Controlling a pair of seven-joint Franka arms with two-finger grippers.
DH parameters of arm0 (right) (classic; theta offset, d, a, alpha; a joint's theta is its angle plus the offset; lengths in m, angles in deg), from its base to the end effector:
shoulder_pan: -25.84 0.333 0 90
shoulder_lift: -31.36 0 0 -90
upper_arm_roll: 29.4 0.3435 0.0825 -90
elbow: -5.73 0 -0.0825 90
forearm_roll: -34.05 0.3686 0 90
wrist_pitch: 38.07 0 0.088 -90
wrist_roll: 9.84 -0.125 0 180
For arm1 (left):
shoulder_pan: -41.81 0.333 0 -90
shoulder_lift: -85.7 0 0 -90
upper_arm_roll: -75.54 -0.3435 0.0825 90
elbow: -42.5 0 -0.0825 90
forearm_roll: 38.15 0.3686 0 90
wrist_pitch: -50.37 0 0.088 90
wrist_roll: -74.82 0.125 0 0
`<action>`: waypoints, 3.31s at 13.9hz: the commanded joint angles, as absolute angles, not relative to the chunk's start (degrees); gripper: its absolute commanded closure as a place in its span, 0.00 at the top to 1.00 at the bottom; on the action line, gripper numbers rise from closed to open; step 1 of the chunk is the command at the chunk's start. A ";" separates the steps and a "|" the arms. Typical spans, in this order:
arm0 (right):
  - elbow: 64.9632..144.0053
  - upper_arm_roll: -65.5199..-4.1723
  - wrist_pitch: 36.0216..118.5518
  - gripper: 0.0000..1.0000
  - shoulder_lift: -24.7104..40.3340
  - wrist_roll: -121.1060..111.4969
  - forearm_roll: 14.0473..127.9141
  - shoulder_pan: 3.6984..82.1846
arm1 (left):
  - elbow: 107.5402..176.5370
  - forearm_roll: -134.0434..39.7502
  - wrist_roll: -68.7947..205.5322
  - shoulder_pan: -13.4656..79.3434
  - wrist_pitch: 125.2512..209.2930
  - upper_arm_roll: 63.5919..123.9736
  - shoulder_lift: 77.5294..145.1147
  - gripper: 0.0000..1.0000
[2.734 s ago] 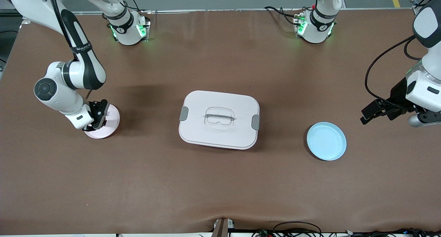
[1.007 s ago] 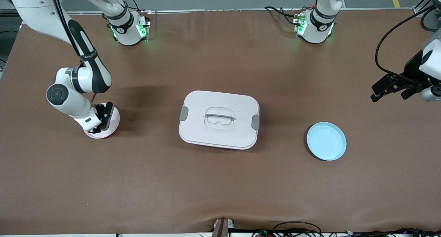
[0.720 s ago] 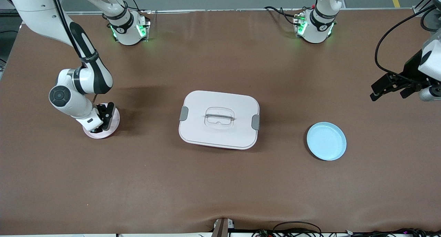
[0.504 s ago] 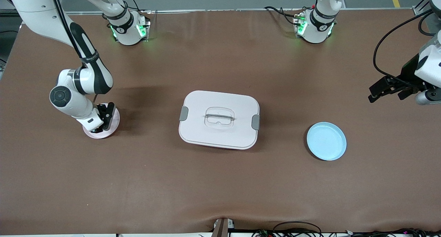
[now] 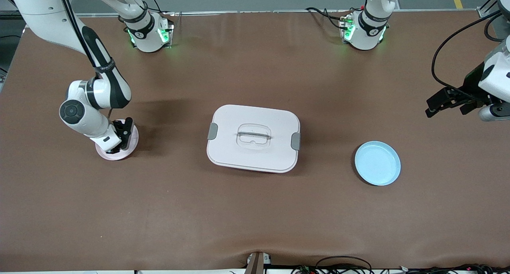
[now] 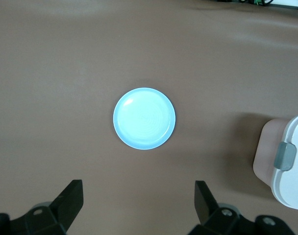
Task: Transfer orange switch to right arm and place
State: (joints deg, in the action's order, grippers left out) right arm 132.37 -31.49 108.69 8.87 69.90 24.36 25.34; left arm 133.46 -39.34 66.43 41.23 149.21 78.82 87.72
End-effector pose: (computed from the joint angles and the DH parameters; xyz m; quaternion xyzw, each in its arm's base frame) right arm 0.5498 -0.0241 0.2163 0.7331 0.6778 -0.0499 0.0252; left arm 0.5658 -0.0399 0.6213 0.9978 0.0406 0.0496 0.0167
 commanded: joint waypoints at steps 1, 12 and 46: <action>132.46 -30.80 109.23 0.00 8.78 70.41 22.88 24.44 | 130.75 -38.51 69.54 41.02 146.96 78.71 88.60 1.00; 132.38 -30.80 110.47 0.99 7.54 69.35 22.97 24.52 | 130.75 -38.68 66.83 40.76 146.35 78.53 89.83 1.00; 107.25 -30.45 55.98 1.00 24.24 -2.88 32.46 30.86 | 130.75 -38.68 67.17 40.94 146.35 78.62 89.92 1.00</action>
State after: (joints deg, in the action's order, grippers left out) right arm 110.18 -30.32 58.34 23.98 -0.04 30.87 31.41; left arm 132.44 -39.34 67.22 41.26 147.65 78.81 89.23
